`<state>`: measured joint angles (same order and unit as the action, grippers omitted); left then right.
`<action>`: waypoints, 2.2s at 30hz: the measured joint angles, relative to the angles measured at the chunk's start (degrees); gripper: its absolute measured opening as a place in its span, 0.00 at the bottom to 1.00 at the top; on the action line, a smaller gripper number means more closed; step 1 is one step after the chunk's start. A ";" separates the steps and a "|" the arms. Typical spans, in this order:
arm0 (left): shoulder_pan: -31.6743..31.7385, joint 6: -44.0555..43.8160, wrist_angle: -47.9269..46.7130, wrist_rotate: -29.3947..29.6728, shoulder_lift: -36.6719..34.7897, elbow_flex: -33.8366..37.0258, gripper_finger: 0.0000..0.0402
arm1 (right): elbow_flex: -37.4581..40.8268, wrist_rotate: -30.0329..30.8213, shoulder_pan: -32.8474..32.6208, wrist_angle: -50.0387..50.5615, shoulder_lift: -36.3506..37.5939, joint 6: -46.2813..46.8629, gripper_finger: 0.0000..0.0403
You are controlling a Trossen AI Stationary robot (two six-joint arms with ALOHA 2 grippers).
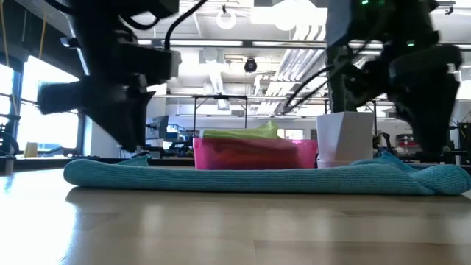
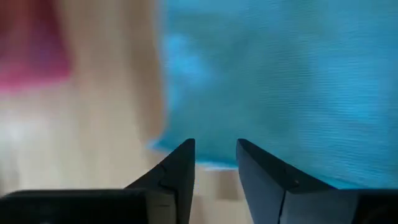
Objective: Fold microfiber towels
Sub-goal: Fold the blue microfiber cloth
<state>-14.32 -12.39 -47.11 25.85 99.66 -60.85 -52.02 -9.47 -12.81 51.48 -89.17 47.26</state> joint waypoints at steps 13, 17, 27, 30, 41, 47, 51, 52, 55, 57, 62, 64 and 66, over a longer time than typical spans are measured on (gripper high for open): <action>0.34 8.78 5.47 -8.68 0.91 0.15 0.20 | 1.58 9.30 -10.35 -4.57 2.58 17.70 0.50; 1.32 7.34 8.50 -12.59 1.85 2.26 0.19 | 1.58 15.55 -13.07 -6.31 3.06 23.95 0.50; -0.41 0.53 9.73 -12.99 1.64 6.59 0.18 | 1.58 22.71 -18.21 -14.65 2.95 38.06 0.50; -1.16 0.56 9.88 -12.31 1.73 6.62 0.17 | 1.56 24.84 -19.57 -20.99 2.95 37.74 0.50; -1.41 0.10 9.88 -12.57 1.77 6.67 0.17 | 1.54 20.18 -20.31 -24.11 -4.15 36.98 0.48; -1.43 -0.03 9.84 -12.81 1.81 6.69 0.17 | 1.58 19.83 -20.29 -21.62 -5.01 34.93 0.43; -1.51 -0.08 9.12 -13.84 1.81 6.69 0.17 | 1.58 17.06 -20.20 -17.00 -5.01 33.48 0.41; -1.56 -0.08 8.93 -13.89 1.81 6.69 0.17 | 1.58 16.60 -20.20 -15.95 -5.01 33.39 0.41; -1.56 -0.08 8.74 -14.12 1.81 6.69 0.17 | 1.58 15.27 -20.20 -14.00 -4.90 32.68 0.41; -1.56 -0.54 8.77 -14.01 1.81 6.69 0.17 | 1.55 14.87 -20.20 -13.91 -4.62 32.24 0.41; -1.56 -3.75 8.96 -13.94 1.54 6.75 0.17 | 0.60 19.16 -20.34 -12.69 -1.12 33.25 0.41; -1.58 -5.91 8.96 -14.12 1.53 6.76 0.17 | 0.83 22.46 -20.49 -11.93 0.03 34.86 0.41; -1.58 -8.60 8.74 -15.14 1.53 6.74 0.17 | 1.65 23.38 -20.01 -11.64 0.85 36.20 0.41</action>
<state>-15.90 -20.99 -38.38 10.70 101.19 -54.11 -50.36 13.92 -32.82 39.83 -88.32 83.46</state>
